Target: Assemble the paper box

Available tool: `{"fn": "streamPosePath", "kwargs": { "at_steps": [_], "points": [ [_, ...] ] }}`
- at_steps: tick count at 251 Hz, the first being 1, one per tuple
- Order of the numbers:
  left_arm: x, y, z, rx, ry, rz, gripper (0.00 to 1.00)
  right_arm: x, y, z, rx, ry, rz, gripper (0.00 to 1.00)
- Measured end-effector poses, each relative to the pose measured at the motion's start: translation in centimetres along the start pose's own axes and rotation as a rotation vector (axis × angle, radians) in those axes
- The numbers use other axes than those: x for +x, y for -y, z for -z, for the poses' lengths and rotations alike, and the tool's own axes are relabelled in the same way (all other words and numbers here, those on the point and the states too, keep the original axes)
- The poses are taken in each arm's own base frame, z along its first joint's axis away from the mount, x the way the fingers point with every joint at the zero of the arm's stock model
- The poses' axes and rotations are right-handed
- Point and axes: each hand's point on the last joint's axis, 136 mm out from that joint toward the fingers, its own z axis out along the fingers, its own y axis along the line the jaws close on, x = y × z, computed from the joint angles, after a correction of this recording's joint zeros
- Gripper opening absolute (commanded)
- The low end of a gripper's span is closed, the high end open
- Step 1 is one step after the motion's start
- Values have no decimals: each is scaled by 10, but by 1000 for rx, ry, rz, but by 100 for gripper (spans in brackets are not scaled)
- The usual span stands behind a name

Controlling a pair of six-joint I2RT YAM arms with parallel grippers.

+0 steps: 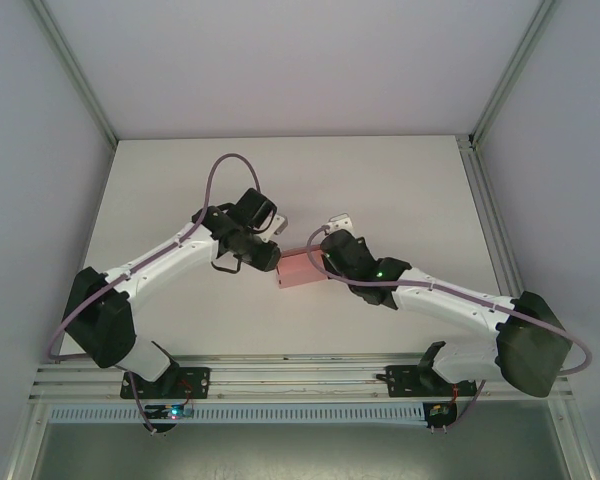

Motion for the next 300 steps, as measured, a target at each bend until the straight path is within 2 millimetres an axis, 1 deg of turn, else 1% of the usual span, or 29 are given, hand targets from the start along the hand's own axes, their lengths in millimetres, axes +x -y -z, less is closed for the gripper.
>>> {"fn": "streamPosePath", "kwargs": {
  "at_steps": [43,75,90,138,179,249,300],
  "points": [
    [-6,6,-5,34,2,59,0,-1,4,0,40,12,-35,0],
    [-11,8,-5,46,2,120,0,4,6,-4,97,16,-26,0],
    [-13,7,-5,52,1,163,0,5,5,-4,126,28,-16,0],
    [-20,5,-1,145,-14,334,0,7,1,-1,183,61,21,0],
    [-20,12,1,186,-31,410,0,7,3,-2,210,75,15,0],
    [-21,10,-2,182,-36,458,0,7,4,-3,222,82,15,0],
    [-20,8,-4,173,-36,456,0,7,4,-3,217,90,6,0]
  ]
}}
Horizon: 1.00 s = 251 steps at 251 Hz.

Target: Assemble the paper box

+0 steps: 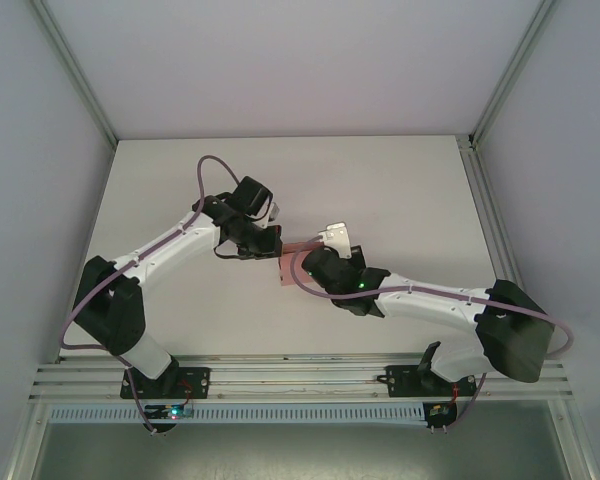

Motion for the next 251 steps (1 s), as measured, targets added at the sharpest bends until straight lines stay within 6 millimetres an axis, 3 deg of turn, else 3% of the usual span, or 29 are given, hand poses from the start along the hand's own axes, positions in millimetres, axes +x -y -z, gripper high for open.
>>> {"fn": "streamPosePath", "kwargs": {
  "at_steps": [251],
  "points": [
    [-5,4,-1,124,17,62,0,3,2,0,3,2,-17,0]
  ]
}}
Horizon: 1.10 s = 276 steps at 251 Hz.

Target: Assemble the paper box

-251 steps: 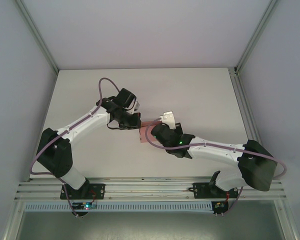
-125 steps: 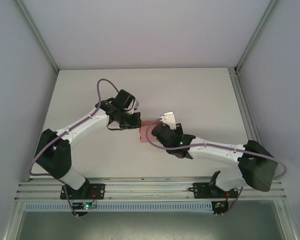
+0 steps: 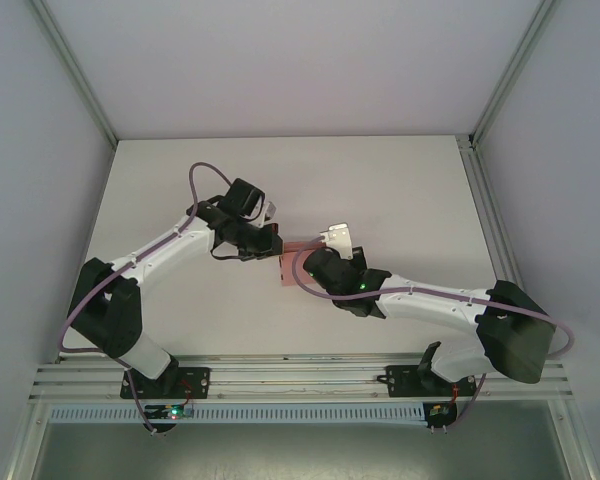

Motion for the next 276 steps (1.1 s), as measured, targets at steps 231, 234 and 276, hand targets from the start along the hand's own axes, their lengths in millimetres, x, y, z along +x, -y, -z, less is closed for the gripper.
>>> {"fn": "streamPosePath", "kwargs": {
  "at_steps": [231,234,276],
  "points": [
    [20,-26,-3,-125,26,-265,3,8,-15,0,-72,39,-25,0],
    [22,-25,-2,-120,26,-266,4,9,-15,0,-72,42,-24,0],
    [37,-23,-4,-85,18,-263,19,13,-13,3,-82,83,-45,0]
  ]
}}
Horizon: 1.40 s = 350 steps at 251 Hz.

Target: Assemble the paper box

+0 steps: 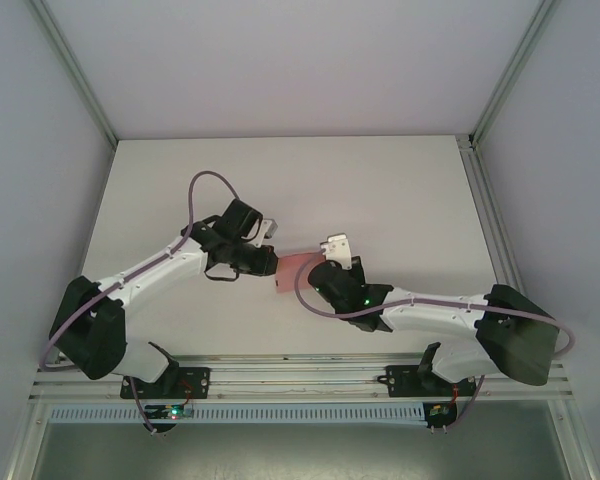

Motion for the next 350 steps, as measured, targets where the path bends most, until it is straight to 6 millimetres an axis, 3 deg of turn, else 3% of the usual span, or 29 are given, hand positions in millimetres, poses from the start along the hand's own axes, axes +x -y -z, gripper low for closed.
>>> {"fn": "streamPosePath", "kwargs": {
  "at_steps": [22,34,53,60,77,81,132,172,199,228,277,336,350],
  "points": [
    [4,0,0,6,-7,35,26,-1,0,0,-3,6,-2,0],
    [4,0,1,7,-5,54,41,-1,0,0,-3,6,0,0],
    [5,2,3,7,-3,84,49,-1,0,0,-3,6,0,0],
    [5,3,6,8,4,94,59,-1,0,0,-2,7,-1,0],
    [2,8,12,18,27,115,97,-1,0,0,1,8,-4,0],
    [2,9,14,21,33,119,100,-1,0,0,1,9,-6,0],
    [-14,23,38,80,135,194,100,-2,5,-1,23,32,-42,0],
    [-38,8,44,103,220,339,100,-3,4,-2,36,54,-55,0],
    [-47,-9,35,125,270,452,100,-3,5,-3,52,63,-69,0],
    [-43,-20,17,135,256,538,100,-3,6,-3,61,70,-98,0],
    [-52,-18,7,190,266,574,100,-1,1,0,62,76,-99,0],
    [-42,-25,-15,213,225,601,76,0,-3,2,55,73,-111,0],
    [-38,-26,-19,220,213,608,65,0,-3,2,54,70,-112,0]
  ]
}}
